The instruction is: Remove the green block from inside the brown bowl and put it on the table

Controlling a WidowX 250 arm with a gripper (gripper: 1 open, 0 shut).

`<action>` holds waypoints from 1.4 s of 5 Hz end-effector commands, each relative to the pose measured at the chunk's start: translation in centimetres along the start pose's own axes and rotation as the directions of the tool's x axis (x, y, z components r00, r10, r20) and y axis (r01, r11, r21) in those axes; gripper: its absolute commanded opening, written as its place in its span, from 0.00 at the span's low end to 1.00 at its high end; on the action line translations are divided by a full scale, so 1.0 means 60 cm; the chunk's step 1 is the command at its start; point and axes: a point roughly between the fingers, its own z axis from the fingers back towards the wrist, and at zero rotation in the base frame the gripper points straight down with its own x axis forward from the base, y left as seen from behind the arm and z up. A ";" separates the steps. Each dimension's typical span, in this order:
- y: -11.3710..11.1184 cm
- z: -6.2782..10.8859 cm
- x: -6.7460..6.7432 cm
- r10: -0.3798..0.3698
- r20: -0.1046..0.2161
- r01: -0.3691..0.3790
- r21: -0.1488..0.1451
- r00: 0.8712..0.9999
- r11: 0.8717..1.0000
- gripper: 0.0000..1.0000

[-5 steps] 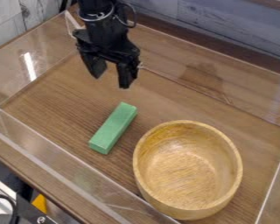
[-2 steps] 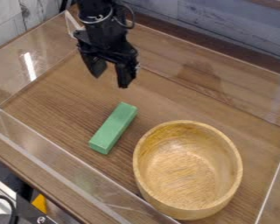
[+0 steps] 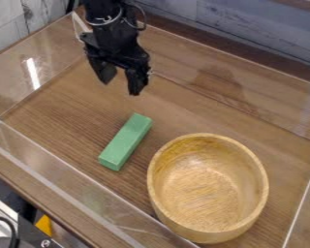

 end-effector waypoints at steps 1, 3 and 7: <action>0.014 0.018 0.023 0.007 0.059 -0.008 0.020 0.998 1.000 1.00; 0.027 0.013 0.031 0.020 0.071 -0.022 0.025 0.997 0.999 1.00; 0.065 0.009 0.054 0.062 0.111 -0.066 0.031 0.992 0.997 1.00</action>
